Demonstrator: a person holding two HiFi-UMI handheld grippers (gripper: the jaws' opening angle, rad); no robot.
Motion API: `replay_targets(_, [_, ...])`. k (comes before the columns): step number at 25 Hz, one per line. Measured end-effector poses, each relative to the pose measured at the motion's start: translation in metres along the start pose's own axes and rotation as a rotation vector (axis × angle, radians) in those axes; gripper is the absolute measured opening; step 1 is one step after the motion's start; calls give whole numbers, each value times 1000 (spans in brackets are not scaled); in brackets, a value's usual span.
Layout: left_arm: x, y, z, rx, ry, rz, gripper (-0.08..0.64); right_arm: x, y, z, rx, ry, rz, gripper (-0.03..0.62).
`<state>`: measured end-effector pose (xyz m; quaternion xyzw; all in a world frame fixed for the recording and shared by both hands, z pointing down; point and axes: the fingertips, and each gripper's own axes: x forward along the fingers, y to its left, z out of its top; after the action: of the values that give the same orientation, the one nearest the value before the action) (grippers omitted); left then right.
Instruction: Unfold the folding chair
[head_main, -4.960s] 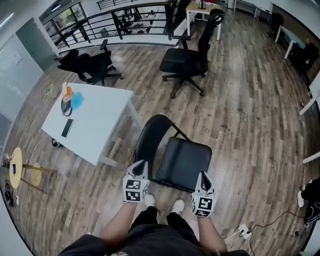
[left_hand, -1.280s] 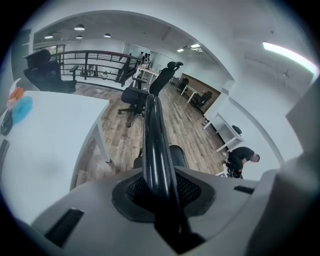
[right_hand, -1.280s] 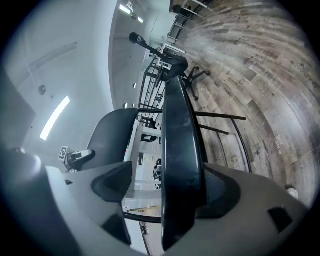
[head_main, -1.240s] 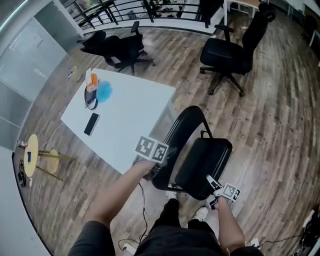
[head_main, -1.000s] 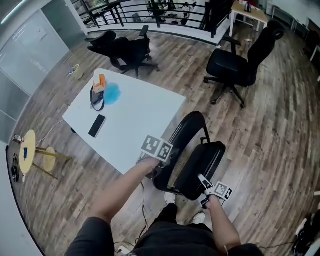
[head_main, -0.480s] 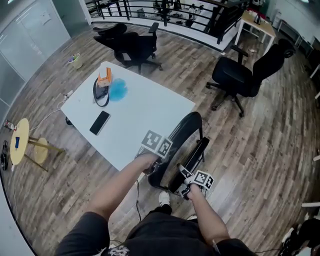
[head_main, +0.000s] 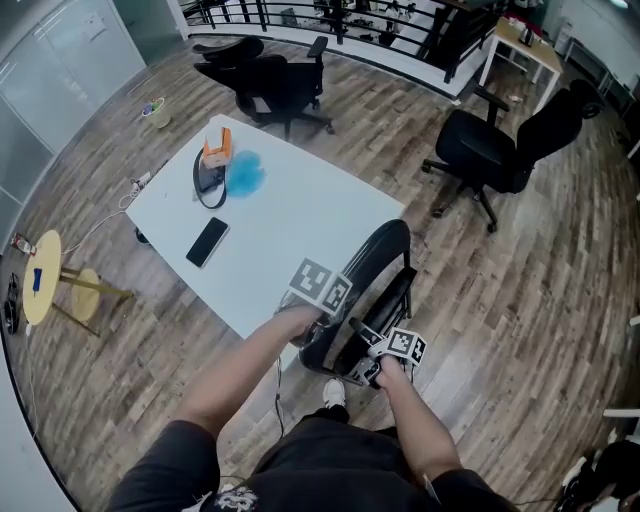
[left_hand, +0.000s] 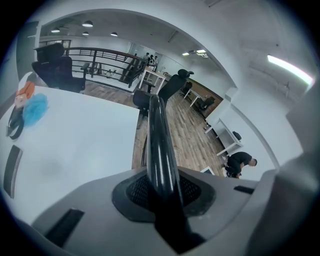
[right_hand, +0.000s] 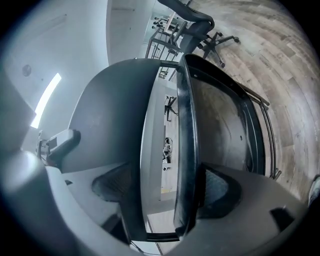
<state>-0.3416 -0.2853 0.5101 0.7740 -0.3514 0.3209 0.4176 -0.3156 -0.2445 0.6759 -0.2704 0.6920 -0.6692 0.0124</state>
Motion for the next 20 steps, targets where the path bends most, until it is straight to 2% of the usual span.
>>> replay_targets(5, [-3, 11, 1, 28, 5, 31, 80, 20, 4, 0, 18, 26, 11, 383])
replay_targets(20, [-6, 32, 0, 27, 8, 29, 81, 35, 4, -4, -2, 49, 3, 383])
